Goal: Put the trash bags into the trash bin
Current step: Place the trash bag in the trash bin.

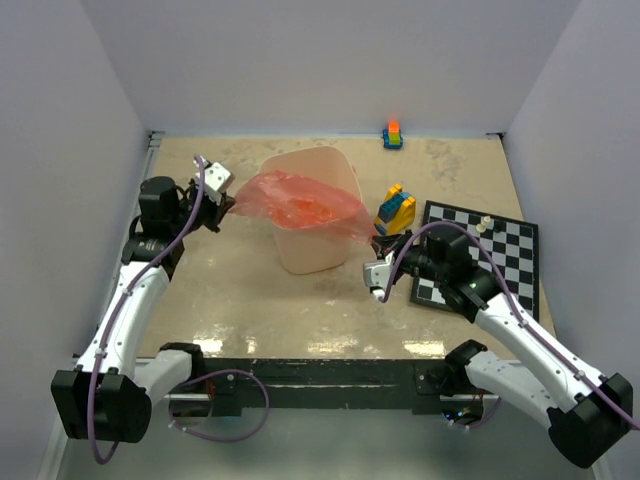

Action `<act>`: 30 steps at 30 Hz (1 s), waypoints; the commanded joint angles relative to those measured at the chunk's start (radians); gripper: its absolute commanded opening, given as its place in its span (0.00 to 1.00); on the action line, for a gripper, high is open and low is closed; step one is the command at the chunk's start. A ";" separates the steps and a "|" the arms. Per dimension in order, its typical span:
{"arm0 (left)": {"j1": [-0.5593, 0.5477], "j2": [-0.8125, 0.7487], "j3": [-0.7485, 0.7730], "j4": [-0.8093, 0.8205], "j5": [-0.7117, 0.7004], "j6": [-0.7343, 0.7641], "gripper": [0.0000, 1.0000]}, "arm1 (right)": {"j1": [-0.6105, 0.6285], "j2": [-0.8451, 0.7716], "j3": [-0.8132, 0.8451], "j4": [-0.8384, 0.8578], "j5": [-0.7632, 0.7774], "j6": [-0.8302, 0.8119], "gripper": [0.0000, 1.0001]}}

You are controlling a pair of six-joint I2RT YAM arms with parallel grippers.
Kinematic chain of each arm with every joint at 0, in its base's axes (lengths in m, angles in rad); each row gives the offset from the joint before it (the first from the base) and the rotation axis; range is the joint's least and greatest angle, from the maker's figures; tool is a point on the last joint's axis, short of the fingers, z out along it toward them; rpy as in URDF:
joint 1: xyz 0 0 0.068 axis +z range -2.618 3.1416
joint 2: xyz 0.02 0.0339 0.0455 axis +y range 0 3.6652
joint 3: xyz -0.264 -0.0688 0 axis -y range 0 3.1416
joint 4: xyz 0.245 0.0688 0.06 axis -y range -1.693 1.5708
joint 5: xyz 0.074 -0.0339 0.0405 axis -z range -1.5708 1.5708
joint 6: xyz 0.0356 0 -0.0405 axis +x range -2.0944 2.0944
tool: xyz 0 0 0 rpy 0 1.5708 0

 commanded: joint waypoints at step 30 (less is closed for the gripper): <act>0.005 0.008 0.381 -0.495 0.269 0.687 0.62 | 0.006 0.299 0.688 -0.453 -0.137 0.274 0.72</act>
